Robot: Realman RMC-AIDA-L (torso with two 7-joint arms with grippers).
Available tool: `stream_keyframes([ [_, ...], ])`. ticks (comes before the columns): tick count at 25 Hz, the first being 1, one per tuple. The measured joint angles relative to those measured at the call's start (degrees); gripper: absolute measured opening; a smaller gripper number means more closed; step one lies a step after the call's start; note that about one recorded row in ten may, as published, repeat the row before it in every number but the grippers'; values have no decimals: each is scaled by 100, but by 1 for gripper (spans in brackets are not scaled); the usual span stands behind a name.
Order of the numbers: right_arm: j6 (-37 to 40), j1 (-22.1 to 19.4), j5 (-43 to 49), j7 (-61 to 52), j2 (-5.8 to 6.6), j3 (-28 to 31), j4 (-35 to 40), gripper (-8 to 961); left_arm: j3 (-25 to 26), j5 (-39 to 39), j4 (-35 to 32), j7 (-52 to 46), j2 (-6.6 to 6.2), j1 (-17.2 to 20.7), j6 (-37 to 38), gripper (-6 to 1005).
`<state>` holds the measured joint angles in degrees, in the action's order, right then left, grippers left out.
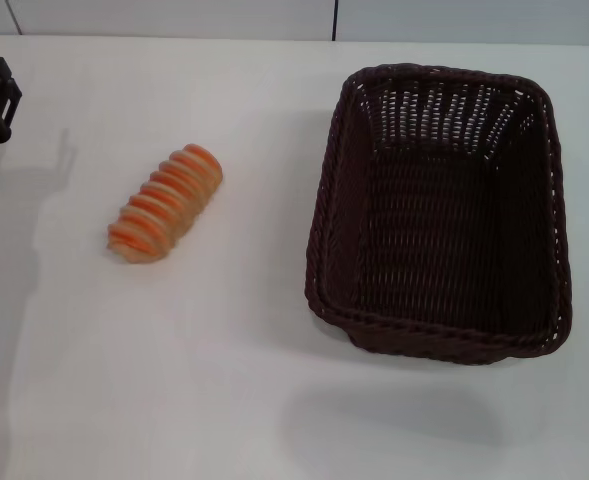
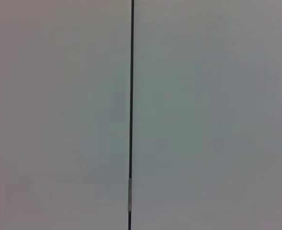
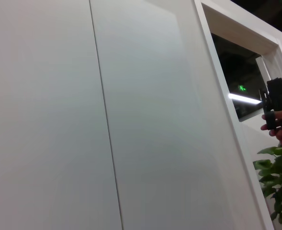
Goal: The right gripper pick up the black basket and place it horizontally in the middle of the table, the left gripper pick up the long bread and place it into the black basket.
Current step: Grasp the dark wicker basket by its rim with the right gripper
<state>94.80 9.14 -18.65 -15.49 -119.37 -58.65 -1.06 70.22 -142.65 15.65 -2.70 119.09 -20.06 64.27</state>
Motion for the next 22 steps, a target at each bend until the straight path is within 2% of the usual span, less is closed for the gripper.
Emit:
stream_keyframes([
  [14, -8, 54, 3, 32, -10, -14, 0, 817, -62, 5, 41, -6, -7, -24, -11, 780],
  [16, -13, 62, 2, 31, -7, -18, 0, 816, -201, -1, 193, 23, -49, -31, -11, 778],
  [22, -26, 52, 16, -14, -1, -27, -35, 816, -182, -6, 552, 123, -97, -43, -30, 774],
])
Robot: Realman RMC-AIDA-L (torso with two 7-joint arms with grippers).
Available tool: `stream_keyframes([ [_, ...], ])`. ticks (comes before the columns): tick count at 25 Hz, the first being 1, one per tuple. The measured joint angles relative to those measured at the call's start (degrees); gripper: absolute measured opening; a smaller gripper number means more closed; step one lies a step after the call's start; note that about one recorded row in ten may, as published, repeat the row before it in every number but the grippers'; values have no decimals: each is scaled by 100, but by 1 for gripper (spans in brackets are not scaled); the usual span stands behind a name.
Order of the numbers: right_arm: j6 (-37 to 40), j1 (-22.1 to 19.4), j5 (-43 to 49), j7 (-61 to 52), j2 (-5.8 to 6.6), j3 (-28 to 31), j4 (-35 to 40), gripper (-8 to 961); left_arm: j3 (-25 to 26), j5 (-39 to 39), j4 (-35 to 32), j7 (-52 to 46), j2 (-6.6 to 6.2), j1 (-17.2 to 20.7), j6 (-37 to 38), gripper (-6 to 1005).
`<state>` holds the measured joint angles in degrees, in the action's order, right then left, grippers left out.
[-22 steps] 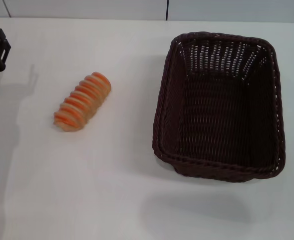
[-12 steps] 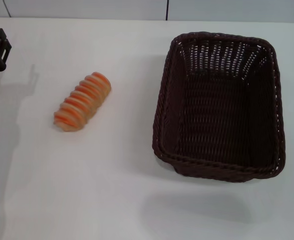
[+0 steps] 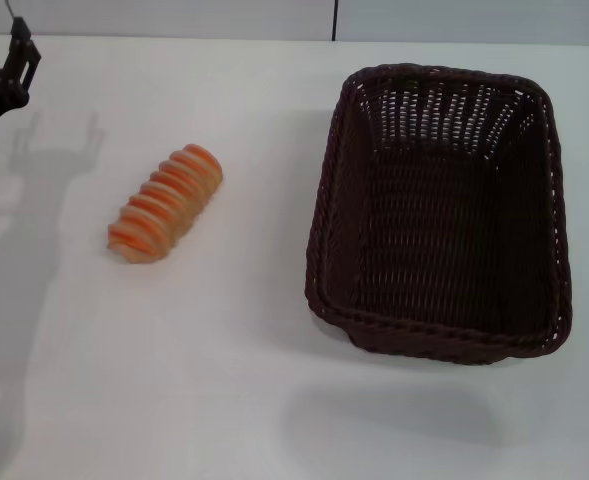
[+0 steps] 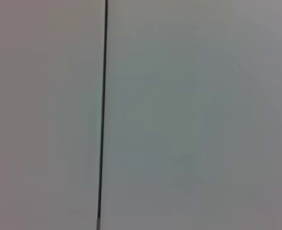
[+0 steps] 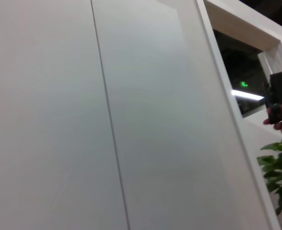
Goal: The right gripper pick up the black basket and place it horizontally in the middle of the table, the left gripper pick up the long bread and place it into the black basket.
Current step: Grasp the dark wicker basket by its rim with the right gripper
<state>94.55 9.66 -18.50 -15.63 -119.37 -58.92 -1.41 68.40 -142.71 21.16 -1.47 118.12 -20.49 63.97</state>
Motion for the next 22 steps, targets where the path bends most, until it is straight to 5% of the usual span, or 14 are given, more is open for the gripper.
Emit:
stream_keyframes([
  [3, 16, -11, 345, -151, 7, -102, -7, 816, 9, 1, 25, 81, -1, -13, -3, 775],
  [9, -23, -71, 2550, -783, 79, -417, 549, 816, 11, -2, -27, 179, 11, -44, -38, 775],
  [16, -403, -586, 4569, -2346, 44, -471, 2399, 815, 7, -4, -34, 182, 18, -96, -227, 775],
  [22, -1812, -1038, 6032, -3900, 25, -654, 4340, 817, 4, -5, -40, 183, 17, -169, -365, 776],
])
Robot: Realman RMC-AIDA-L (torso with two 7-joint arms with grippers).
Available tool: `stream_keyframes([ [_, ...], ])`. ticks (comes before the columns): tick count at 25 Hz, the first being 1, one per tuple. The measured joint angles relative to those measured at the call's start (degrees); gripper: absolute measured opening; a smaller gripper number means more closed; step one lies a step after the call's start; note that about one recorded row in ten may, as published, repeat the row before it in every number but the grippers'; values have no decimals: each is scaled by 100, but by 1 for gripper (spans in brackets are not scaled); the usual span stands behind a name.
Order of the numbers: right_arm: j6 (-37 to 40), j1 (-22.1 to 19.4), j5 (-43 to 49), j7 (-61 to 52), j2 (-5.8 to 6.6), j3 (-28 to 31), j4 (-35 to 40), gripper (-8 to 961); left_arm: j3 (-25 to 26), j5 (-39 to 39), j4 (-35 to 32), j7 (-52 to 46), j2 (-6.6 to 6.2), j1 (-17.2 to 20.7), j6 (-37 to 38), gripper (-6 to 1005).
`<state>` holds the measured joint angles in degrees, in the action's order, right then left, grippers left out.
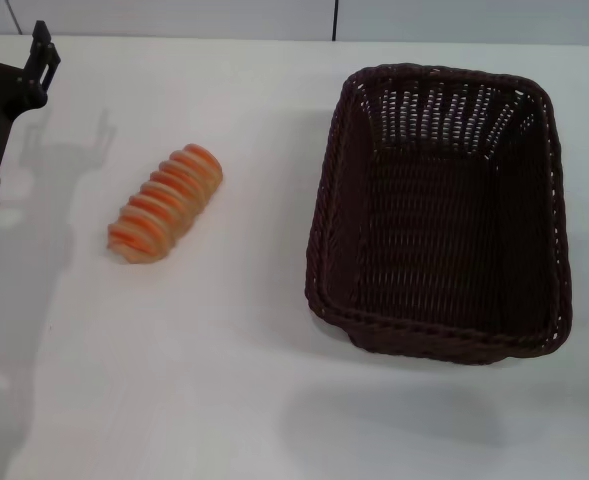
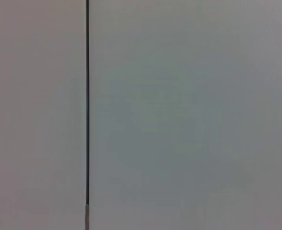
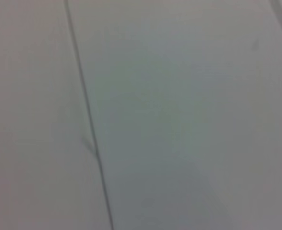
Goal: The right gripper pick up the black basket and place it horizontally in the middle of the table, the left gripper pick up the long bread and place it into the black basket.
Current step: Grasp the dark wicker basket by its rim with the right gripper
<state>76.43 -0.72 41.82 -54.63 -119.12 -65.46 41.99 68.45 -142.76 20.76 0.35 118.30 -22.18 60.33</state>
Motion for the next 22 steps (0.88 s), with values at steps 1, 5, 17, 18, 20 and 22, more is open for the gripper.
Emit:
stream_keyframes([
  [1, -418, -113, 342, -310, -13, -46, 493, 817, 2, 4, -2, 0, 0, -16, -22, 776],
  [5, -1680, -410, 1786, -2109, 17, -328, 2089, 817, 4, 2, -12, 0, -5, -74, -108, 775],
  [17, -1473, -185, 6097, -6545, 13, -453, 4375, 816, -2, 2, -88, 0, -1, -271, -211, 775],
  [18, -1451, -149, 6120, -6585, 14, -466, 4367, 816, -2, 3, -94, 0, 0, -272, -212, 775],
  [20, -1419, -55, 6193, -6660, 21, -494, 4296, 816, -2, 3, -105, 0, 0, -272, -215, 776],
  [22, -1410, 23, 6342, -6753, 18, -501, 4238, 816, -4, 2, -117, 0, 1, -272, -215, 776],
])
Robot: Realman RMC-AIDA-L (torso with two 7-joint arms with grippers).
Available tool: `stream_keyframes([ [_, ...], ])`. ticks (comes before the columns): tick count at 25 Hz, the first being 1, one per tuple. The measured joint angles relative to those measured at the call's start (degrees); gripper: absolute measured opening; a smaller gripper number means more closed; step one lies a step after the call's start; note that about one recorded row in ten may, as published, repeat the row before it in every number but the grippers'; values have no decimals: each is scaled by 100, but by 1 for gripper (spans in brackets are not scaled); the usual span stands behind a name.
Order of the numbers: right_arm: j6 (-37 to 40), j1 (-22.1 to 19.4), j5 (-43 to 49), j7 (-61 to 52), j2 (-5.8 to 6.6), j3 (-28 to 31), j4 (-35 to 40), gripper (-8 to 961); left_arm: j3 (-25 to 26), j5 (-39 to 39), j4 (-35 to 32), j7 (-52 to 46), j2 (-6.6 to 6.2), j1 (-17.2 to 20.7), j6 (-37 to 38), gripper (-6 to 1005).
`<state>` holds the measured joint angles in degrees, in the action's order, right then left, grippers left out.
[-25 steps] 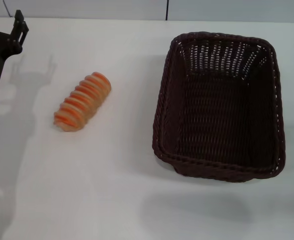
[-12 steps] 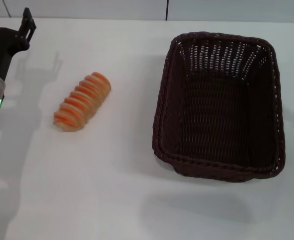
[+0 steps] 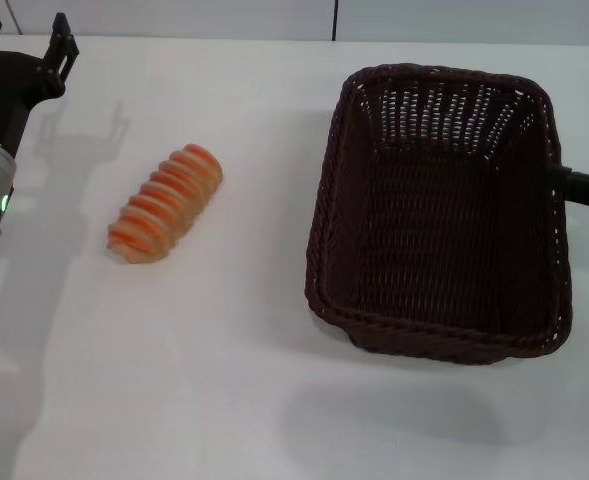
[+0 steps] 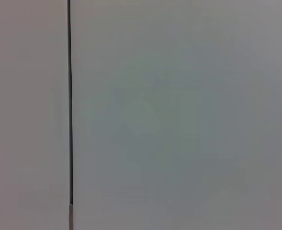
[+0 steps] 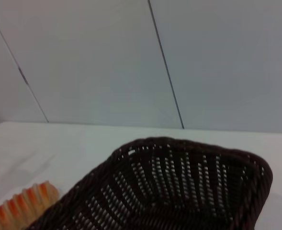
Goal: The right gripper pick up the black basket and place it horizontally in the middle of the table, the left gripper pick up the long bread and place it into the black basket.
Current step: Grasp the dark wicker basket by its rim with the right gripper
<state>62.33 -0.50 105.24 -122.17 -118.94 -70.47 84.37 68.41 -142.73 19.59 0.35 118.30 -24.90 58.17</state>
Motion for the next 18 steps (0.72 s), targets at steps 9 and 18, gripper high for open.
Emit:
stream_keyframes([
  [9, -41, 347, 269, -202, 3, -17, -432, 817, -11, 0, -18, 0, 0, 20, 3, 776],
  [18, -75, 970, 626, -221, 11, 52, -1173, 816, -8, -1, -82, 0, -9, 6, 1, 774],
])
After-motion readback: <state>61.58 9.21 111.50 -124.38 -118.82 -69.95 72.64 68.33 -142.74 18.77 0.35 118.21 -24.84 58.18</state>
